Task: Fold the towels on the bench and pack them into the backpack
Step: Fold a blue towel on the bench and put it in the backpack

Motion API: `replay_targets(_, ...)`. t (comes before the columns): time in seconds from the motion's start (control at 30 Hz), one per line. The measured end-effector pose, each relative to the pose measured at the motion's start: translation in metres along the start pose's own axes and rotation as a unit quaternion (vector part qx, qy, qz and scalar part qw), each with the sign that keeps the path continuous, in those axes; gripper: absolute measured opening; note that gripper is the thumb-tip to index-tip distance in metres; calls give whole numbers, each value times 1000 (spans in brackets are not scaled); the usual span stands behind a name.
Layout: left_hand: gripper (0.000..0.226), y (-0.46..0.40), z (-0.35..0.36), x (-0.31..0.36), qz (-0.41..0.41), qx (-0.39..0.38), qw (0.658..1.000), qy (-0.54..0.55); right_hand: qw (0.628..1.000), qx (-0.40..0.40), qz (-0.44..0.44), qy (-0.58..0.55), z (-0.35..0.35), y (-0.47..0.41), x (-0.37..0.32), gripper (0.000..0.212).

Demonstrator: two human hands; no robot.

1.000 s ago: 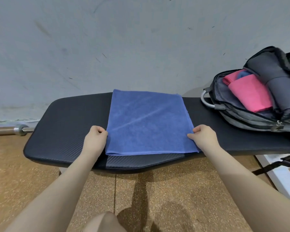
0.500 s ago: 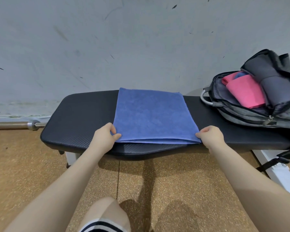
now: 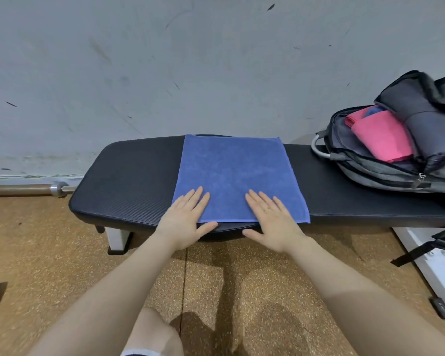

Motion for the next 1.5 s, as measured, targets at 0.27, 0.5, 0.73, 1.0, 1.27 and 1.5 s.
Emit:
replay_targets(0.27, 91, 15, -3, -9, 66, -44, 996, -43, 993, 56, 94, 32, -3, 44, 77, 62)
replay_targets(0.5, 29, 19, -19, 0, 75, -69, 994, -49, 986, 75, 111, 98, -29, 48, 59, 38)
replay_targets(0.73, 18, 34, -46, -10, 124, -44, 988, 77, 972, 94, 129, -174, -50, 72, 79, 15)
replay_targets(1.0, 23, 54, -70, -45, 85, -35, 957, 274, 911, 3, 137, -390, -44, 86, 71, 10)
replay_targets(1.27, 11, 26, -88, -76, 60, 95, 926, 360, 846, 155, 132, -492, -72, 62, 81, 11)
replay_targets(1.5, 14, -29, -113, -117, -49, 196, 884, 422, 829, 200, 162, -496, -86, -7, 129, 21)
Point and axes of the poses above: each hand's wrist, its own y-axis away from the middle knuckle, its own z-axis out of the palm, x = y × z, the point moved 10 cm from there along -y, towards the middle knuckle, and after that the axes turned 10 degrees about -x, right-handed, at the moved point
